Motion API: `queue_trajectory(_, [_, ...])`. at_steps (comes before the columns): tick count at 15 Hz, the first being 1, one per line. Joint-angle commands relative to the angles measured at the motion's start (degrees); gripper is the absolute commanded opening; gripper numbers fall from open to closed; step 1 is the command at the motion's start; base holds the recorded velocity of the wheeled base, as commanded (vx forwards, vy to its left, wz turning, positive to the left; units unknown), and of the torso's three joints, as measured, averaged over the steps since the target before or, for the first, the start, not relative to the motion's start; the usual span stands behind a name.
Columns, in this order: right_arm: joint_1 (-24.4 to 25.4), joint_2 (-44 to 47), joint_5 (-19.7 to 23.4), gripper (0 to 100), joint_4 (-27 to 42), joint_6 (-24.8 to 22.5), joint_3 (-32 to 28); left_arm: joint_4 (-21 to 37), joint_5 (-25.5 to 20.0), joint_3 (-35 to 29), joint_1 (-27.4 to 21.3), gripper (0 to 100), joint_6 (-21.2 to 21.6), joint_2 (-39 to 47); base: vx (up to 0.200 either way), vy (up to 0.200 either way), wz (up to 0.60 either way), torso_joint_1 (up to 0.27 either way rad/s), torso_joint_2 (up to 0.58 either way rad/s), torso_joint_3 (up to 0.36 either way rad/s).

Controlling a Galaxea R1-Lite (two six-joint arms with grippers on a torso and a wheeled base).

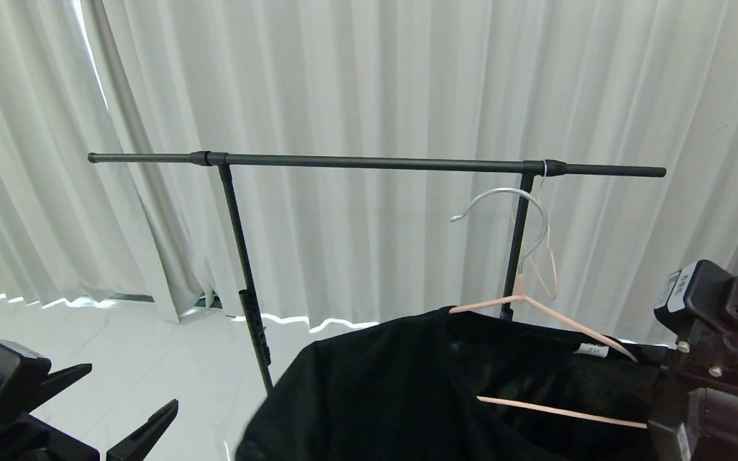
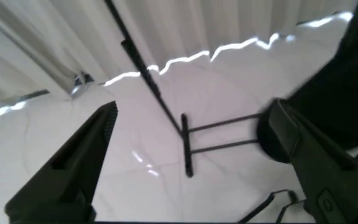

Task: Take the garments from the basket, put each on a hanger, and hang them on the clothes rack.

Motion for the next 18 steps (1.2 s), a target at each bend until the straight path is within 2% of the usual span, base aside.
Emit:
queue_trajectory(1, [-4.5, 0.0, 0.0, 0, 0.1, 0.1, 0.2, 0.0, -1.4, -1.6, 0.0, 100, -1.2, -0.2, 0.0, 0.0, 0.0, 0.0, 0.0, 0.0])
queue_trajectory(4, [-10.8, -1.6, -1.1, 0, 1.1, 0.4, 1.6, 0.0, -3.8, -4.0, 0.0, 100, -2.1, 0.4, 0.0, 0.0, 0.0, 0.0, 0.0, 0.0])
queue_trajectory(6, [-12.8, -1.7, -5.5, 0, 3.3, 0.4, 1.3, 0.0, -3.8, -8.0, 0.2, 100, -1.9, 3.3, 0.0, 0.0, 0.0, 0.0, 0.0, 0.0])
queue_trajectory(7, [-14.9, -1.8, -9.3, 0, 4.1, 0.4, 1.3, -0.1, -3.1, -14.1, 2.2, 100, -1.9, 7.8, 0.0, 0.0, 0.0, 0.0, 0.0, 0.0])
queue_trajectory(9, [-17.9, -2.2, -10.9, 0, 5.7, 0.4, 1.5, -0.1, -3.0, -20.0, 6.2, 100, -1.2, 12.7, 0.0, 0.0, 0.0, 0.0, 0.0, 0.0])
queue_trajectory(14, [-18.9, -3.5, -11.8, 0, 7.0, 0.4, 1.7, -0.1, -3.0, -19.4, 6.1, 100, 0.4, 13.5, 0.0, 0.0, 0.0, 0.0, 0.0, 0.0])
queue_trajectory(18, [-18.9, -3.6, -11.8, 0, 7.8, 0.4, 1.8, -0.1, -3.0, -18.8, 6.0, 100, 0.7, 13.4, 0.0, 0.2, 0.0, 0.002, 0.0, 0.002])
